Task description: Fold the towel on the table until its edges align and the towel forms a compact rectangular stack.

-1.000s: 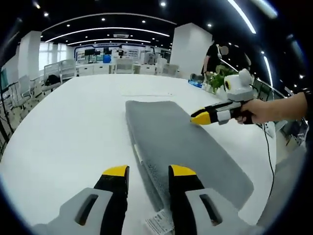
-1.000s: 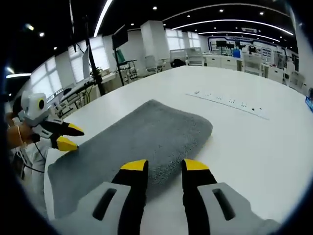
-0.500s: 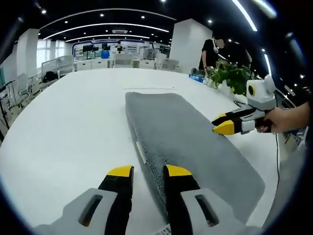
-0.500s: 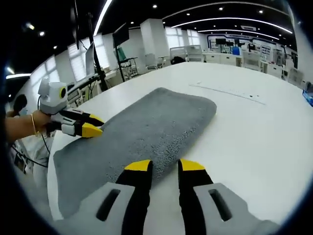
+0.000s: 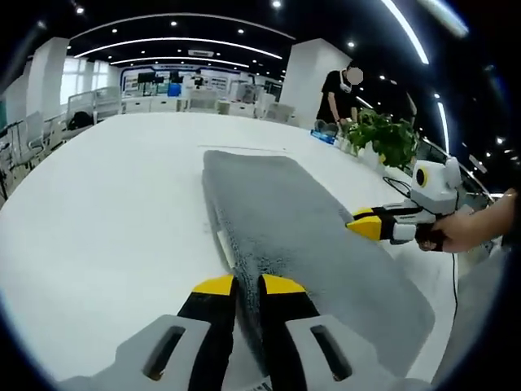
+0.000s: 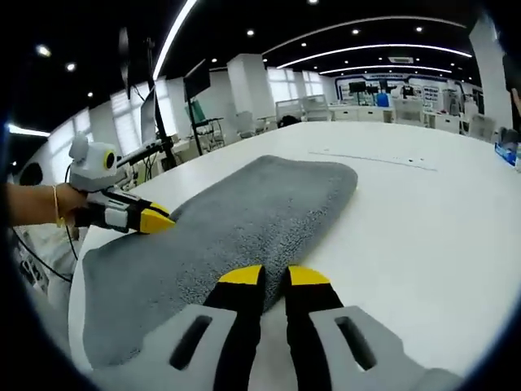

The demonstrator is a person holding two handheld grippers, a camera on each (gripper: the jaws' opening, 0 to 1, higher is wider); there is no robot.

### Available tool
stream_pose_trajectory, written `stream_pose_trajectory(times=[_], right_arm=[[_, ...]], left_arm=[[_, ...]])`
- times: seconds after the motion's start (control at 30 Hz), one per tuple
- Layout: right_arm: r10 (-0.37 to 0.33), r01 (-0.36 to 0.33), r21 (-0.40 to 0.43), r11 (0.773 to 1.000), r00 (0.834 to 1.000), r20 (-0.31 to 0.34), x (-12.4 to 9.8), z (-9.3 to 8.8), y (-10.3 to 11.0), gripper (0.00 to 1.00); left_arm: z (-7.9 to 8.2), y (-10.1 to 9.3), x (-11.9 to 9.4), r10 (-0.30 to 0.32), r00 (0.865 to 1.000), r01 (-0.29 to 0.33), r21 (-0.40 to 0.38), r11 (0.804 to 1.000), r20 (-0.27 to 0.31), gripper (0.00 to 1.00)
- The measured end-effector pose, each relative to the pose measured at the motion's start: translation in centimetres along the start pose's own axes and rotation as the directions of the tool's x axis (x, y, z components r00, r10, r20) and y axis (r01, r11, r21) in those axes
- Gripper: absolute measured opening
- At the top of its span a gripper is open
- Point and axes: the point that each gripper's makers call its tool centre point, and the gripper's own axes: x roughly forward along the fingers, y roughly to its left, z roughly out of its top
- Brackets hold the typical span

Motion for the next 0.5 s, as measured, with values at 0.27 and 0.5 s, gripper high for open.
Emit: stream_pose_trajectory(times=[0.27, 0.5], right_arm=[[0.011, -0.011, 0.003, 1.000, 1.000, 0.013, -0.39, 0.26, 0.67, 0.07], [0.027, -0.028, 0.028, 0.999, 0.999, 0.038, -0.47, 0.17, 0.27, 0.07]], left_arm=[[-0.02, -0.40, 0.10, 0.072, 0.997, -0.068, 0.106, 0.992, -0.038, 0.08], [-0.12, -0.14, 0.09, 0.059, 0.998, -0.057, 0.061, 0.996, -0.036, 0.08]])
